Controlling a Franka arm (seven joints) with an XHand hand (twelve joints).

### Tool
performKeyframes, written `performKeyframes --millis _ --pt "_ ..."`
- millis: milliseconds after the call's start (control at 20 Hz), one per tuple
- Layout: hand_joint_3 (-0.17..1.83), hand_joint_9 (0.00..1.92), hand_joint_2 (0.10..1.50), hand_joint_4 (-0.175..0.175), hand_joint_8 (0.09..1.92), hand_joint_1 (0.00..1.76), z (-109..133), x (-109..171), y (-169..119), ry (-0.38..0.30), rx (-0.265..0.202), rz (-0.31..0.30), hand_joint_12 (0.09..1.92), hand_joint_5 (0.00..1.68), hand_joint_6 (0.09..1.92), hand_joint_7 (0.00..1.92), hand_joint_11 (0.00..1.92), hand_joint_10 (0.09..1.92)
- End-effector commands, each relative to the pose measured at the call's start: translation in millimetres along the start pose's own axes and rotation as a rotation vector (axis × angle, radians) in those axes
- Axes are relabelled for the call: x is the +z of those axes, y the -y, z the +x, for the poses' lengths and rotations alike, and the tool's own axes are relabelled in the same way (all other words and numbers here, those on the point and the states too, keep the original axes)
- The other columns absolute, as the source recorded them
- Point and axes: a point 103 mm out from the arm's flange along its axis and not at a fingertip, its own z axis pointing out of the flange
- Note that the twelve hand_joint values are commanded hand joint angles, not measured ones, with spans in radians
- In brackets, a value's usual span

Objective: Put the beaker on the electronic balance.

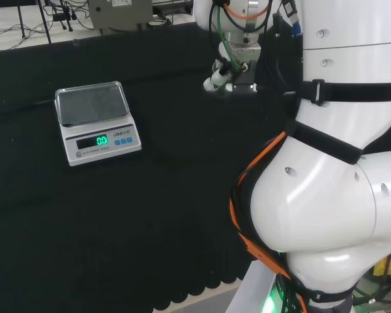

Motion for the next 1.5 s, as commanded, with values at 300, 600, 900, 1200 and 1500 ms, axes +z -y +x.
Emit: performKeyframes --millis 300,600,900,1200,1500 --pt "0.27 1.14 1.05 -0.175 1.28 1.23 18 -38 3 0.008 -0.035 -0.032 0.84 0.83 1.26 0.86 1.25 1.16" --pt "0.32 1.14 1.03 -0.175 1.28 1.23 70 -52 8 0.061 -0.063 -0.037 0.85 0.84 1.26 0.87 1.24 1.16" --pt "0.33 1.14 1.02 -0.175 1.28 1.23 169 -62 15 0.079 -0.158 -0.039 0.85 0.84 1.26 0.87 1.24 1.16" --pt "0.34 1.15 1.01 -0.175 1.28 1.23 266 -65 21 0.094 -0.287 -0.036 0.85 0.84 1.26 0.87 1.24 1.15" --pt "0.35 1.15 1.01 -0.175 1.27 1.23 326 -58 29 0.086 -0.367 -0.011 0.85 0.85 1.25 0.88 1.23 1.15"
